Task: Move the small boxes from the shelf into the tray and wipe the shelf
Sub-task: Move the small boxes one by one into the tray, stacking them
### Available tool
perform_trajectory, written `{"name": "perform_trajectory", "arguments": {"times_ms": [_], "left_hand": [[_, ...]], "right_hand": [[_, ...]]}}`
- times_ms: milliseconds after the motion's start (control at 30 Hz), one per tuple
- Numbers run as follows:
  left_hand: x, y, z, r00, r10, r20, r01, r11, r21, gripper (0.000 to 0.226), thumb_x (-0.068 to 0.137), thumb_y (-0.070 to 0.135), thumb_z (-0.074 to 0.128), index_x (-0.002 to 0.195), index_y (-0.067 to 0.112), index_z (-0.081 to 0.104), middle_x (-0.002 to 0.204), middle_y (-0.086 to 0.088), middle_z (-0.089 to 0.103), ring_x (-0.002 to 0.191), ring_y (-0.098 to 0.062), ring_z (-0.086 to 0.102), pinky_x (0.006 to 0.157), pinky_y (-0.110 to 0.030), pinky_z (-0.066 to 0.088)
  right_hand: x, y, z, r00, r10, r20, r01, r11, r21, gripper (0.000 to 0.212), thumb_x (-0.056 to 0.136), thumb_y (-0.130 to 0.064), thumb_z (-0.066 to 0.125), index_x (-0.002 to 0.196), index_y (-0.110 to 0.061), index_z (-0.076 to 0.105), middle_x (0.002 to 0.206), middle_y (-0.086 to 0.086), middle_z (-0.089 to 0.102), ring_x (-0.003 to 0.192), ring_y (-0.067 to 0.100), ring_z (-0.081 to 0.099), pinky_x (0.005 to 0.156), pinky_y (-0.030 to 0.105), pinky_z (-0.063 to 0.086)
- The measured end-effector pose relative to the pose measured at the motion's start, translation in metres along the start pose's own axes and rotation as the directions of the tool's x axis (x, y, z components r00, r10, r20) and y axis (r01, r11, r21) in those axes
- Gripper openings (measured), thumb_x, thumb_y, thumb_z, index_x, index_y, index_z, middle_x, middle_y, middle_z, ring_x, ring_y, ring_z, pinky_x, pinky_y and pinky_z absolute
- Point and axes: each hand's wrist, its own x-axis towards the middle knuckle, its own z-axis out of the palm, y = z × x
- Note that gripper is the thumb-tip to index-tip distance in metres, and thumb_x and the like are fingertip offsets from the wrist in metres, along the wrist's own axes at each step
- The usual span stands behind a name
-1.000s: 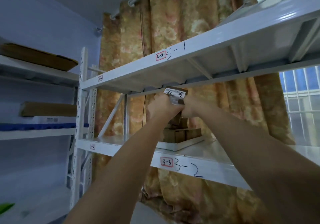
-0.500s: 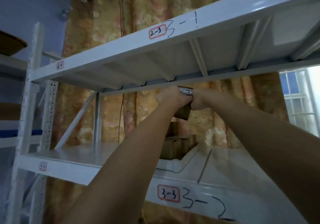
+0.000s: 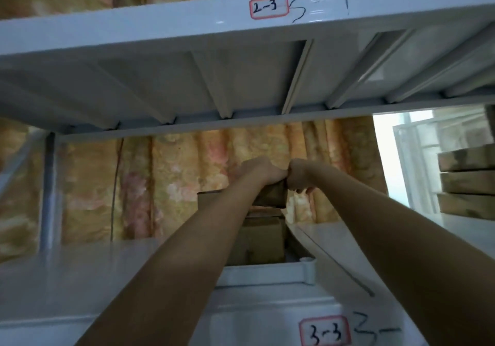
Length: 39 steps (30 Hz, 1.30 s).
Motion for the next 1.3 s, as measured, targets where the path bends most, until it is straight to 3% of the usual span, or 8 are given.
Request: {"name": "perform_trajectory", "arguments": {"times_ms": [167,333,533,667,900,1133,1233,1300], "left_hand": [[-0.004,-0.013,0.014,0.997,0.080,-0.023,-0.076,0.986,0.147,0.070,0.091,0.064,0.032,0.132,0.010,0.053,0.138,-0.017,0.045,0.121,-0.034,0.045,0.095,-0.034,0.038],[-0.013,-0.040,0.002,0.977,0.207,-0.048,-0.183,0.935,0.304,0.066,0.098,0.056,0.023,0.115,0.006,0.063,0.124,-0.017,0.058,0.116,-0.032,0.051,0.100,-0.041,0.037],[-0.013,-0.092,-0.017,0.953,0.298,0.044,-0.295,0.953,-0.065,0.055,0.100,0.049,0.030,0.132,0.013,0.056,0.147,-0.008,0.043,0.133,-0.026,0.041,0.103,-0.033,0.033],[-0.010,-0.122,-0.017,0.952,0.306,0.019,-0.297,0.937,-0.184,0.054,0.095,0.056,0.040,0.140,0.027,0.046,0.153,0.005,0.033,0.140,-0.017,0.032,0.112,-0.034,0.029],[-0.014,-0.137,-0.023,0.960,0.250,0.126,-0.198,0.924,-0.328,0.050,0.094,0.050,0.048,0.132,0.019,0.057,0.140,0.001,0.051,0.123,-0.017,0.050,0.094,-0.025,0.041],[-0.022,-0.134,-0.016,0.980,0.197,0.025,-0.189,0.964,-0.186,0.065,0.092,0.052,0.049,0.140,0.009,0.040,0.142,-0.009,0.044,0.121,-0.022,0.048,0.089,-0.029,0.041],[-0.024,-0.131,-0.013,0.988,0.151,-0.007,-0.150,0.968,-0.203,0.079,0.090,0.055,0.050,0.142,0.000,0.027,0.142,-0.016,0.039,0.111,-0.022,0.048,0.090,-0.035,0.044],[-0.024,-0.134,-0.016,0.998,0.066,-0.007,-0.063,0.928,-0.368,0.087,0.091,0.056,0.048,0.148,0.000,0.015,0.148,-0.014,0.033,0.125,-0.025,0.045,0.089,-0.031,0.042]], "right_hand": [[0.003,0.003,0.016,0.998,0.057,-0.015,-0.055,0.994,0.096,0.030,0.096,-0.009,0.045,0.123,0.004,0.051,0.121,0.020,0.058,0.106,0.028,0.063,0.087,0.040,0.056],[0.004,0.014,0.031,0.998,0.055,0.011,-0.056,0.965,0.257,0.035,0.097,-0.003,0.041,0.131,0.000,0.049,0.124,0.017,0.059,0.109,0.027,0.060,0.080,0.034,0.051],[-0.004,0.027,0.035,0.977,-0.112,-0.180,0.157,0.952,0.262,0.046,0.102,-0.032,0.034,0.142,-0.009,0.039,0.145,0.012,0.043,0.132,0.027,0.041,0.106,0.039,0.034],[-0.015,0.019,0.037,0.959,-0.255,-0.126,0.278,0.935,0.220,0.060,0.097,-0.051,0.039,0.148,-0.021,0.031,0.152,0.004,0.033,0.138,0.023,0.033,0.108,0.036,0.029],[-0.008,0.014,0.047,0.942,-0.323,-0.094,0.332,0.937,0.111,0.053,0.097,-0.041,0.047,0.144,-0.019,0.036,0.140,0.007,0.045,0.126,0.022,0.045,0.098,0.031,0.038],[-0.006,0.018,0.051,0.932,-0.344,-0.117,0.354,0.932,0.074,0.040,0.097,-0.038,0.047,0.132,-0.018,0.049,0.122,0.007,0.054,0.109,0.019,0.053,0.091,0.030,0.044],[-0.005,0.019,0.053,0.943,-0.313,-0.109,0.328,0.928,0.176,0.043,0.097,-0.038,0.048,0.135,-0.019,0.046,0.131,0.007,0.050,0.118,0.021,0.050,0.093,0.029,0.042],[-0.008,0.020,0.052,0.967,-0.230,-0.109,0.255,0.882,0.395,0.051,0.096,-0.042,0.048,0.141,-0.022,0.039,0.140,0.006,0.043,0.125,0.024,0.045,0.099,0.033,0.041]]}}
